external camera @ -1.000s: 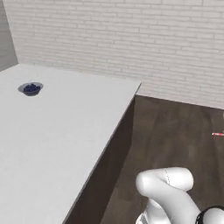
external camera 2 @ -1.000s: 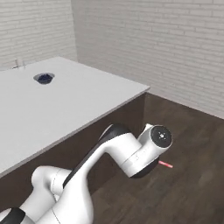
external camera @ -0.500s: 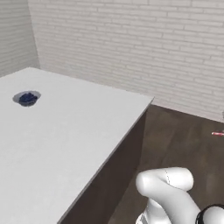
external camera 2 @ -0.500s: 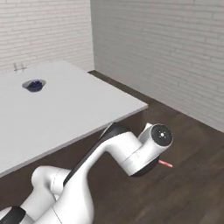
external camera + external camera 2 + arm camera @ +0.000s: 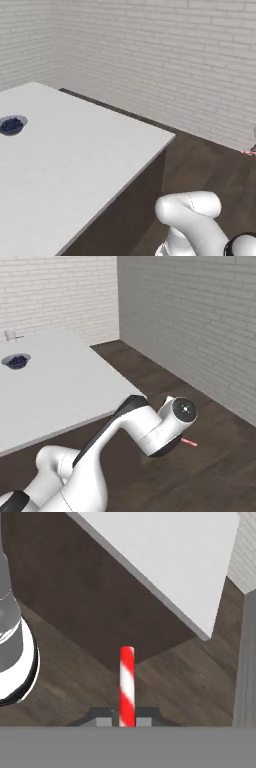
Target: Take a straw from the drawer in front and place it inside the glass cup on the dining counter.
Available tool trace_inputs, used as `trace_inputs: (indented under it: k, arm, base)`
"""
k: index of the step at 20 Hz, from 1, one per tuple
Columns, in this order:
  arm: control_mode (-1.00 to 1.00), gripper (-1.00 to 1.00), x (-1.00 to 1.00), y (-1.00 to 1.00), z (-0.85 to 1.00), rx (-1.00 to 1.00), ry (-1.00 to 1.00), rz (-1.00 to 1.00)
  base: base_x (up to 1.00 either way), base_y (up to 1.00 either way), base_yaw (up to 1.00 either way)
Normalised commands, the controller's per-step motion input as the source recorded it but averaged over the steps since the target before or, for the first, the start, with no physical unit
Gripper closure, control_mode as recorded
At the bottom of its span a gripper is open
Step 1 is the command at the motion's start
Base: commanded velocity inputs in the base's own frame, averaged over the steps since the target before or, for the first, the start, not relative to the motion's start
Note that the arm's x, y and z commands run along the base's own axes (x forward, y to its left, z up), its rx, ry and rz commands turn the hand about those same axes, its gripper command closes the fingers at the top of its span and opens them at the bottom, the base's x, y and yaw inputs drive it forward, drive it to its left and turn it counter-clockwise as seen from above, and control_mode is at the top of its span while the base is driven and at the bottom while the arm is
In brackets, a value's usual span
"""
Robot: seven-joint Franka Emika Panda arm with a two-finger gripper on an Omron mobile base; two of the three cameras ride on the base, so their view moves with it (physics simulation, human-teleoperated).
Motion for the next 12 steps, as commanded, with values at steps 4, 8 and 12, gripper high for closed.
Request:
trace_inputs:
  k: [4, 8, 12]
  arm:
    - [1.00, 1.00, 0.00, 0.00, 0.00, 0.00, 0.00, 0.00]
    - [1.00, 1.00, 0.00, 0.00, 0.00, 0.00, 0.00, 0.00]
    - [1.00, 1.00, 0.00, 0.00, 0.00, 0.00, 0.00, 0.00]
  base:
    - [0.84, -0.93, 0.26]
    - [0.82, -0.92, 0.27]
    - [0.80, -0.90, 0.28]
